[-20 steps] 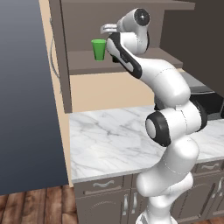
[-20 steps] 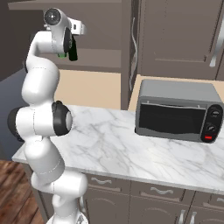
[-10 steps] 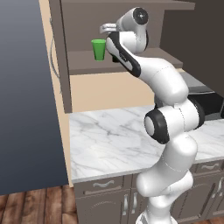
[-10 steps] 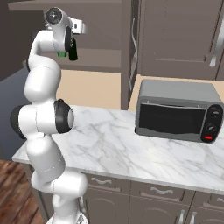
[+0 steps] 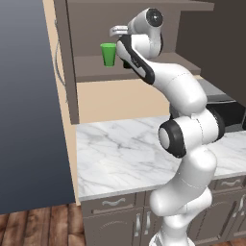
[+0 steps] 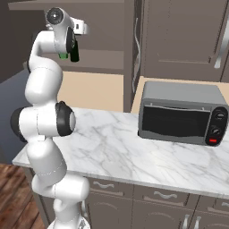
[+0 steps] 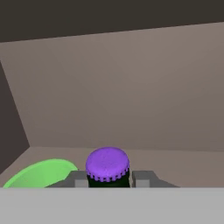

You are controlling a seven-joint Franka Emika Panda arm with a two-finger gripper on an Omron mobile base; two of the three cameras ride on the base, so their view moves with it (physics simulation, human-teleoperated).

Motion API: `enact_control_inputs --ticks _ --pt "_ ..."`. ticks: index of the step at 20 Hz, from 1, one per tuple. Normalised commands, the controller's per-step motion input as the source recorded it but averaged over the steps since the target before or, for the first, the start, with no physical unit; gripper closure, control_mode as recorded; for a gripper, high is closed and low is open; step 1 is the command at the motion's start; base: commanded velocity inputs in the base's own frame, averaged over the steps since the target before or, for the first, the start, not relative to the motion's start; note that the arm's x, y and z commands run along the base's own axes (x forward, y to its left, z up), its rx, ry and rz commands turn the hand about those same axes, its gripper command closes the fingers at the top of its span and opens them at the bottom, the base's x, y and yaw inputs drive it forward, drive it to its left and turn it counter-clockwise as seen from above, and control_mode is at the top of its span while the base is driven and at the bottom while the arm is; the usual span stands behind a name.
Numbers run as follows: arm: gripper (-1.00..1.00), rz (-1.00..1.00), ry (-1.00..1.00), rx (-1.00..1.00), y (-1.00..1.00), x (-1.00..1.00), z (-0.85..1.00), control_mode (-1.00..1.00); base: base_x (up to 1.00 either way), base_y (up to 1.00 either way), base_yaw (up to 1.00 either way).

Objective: Open the cabinet directly in front. Then move the beer and the cup to the dining counter with the candle on it.

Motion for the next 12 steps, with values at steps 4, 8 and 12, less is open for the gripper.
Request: enact_control_inputs --ticks 4,8,12 --pt "1.00 0.00 0.00 0.00 0.00 0.00 0.00 -1.00 0.00 0.00 0.00" --pt "1.00 0.00 -0.12 0.00 0.00 -0.08 0.00 -1.00 0.00 0.00 0.00" --pt "1.00 0.00 -0.24 0.00 0.00 -0.09 0.04 -1.00 0.00 0.00 0.00"
